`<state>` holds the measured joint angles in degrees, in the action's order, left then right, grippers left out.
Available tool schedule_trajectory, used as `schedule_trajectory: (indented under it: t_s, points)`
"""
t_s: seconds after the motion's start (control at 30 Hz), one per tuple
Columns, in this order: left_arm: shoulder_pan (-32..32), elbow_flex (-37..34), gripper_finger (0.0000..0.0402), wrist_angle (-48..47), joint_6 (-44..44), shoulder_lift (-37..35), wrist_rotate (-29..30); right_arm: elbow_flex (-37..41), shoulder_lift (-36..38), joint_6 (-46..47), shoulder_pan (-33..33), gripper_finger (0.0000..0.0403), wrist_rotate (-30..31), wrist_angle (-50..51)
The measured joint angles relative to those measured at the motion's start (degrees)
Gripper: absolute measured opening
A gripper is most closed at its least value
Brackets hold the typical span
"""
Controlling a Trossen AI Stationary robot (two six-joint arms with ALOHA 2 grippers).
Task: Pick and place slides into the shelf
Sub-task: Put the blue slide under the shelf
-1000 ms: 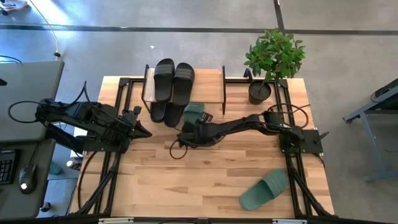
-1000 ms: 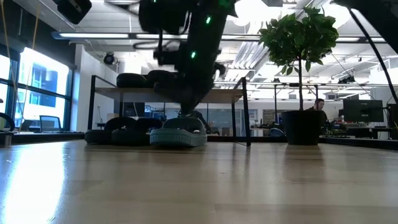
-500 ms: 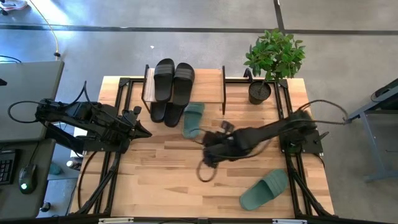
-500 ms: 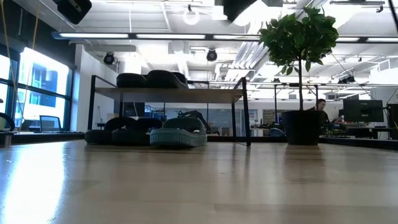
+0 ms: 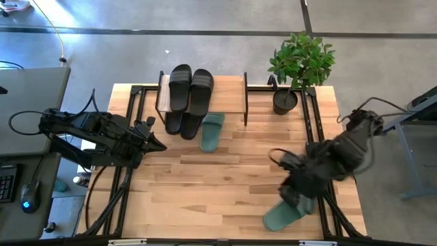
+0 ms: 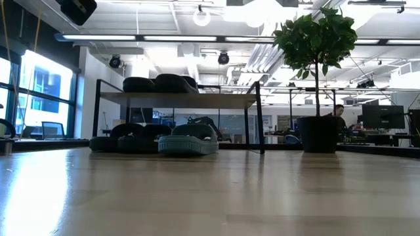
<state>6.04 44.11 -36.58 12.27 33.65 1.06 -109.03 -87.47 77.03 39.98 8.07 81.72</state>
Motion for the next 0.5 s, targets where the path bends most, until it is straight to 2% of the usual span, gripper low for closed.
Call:
schedule_trajectory:
  t_s: [0.17, 0.33, 0.5]
  points:
    - [0.0, 0.0, 0.0012, 0.0, 0.0, 0.0, 0.0, 0.0, 0.1, 12.7, 7.9, 0.0087, 0.8, 8.3]
    - [0.0, 0.0, 0.0012, 0.0, 0.0, 0.0, 0.0, 2.8, -1.8, 19.3, 11.9, 0.0087, 1.3, 8.3]
    - [0.0, 0.0, 0.0012, 0.0, 0.0, 0.0, 0.0, 6.4, -5.9, 23.4, 12.0, 0.0087, -4.4, 8.2]
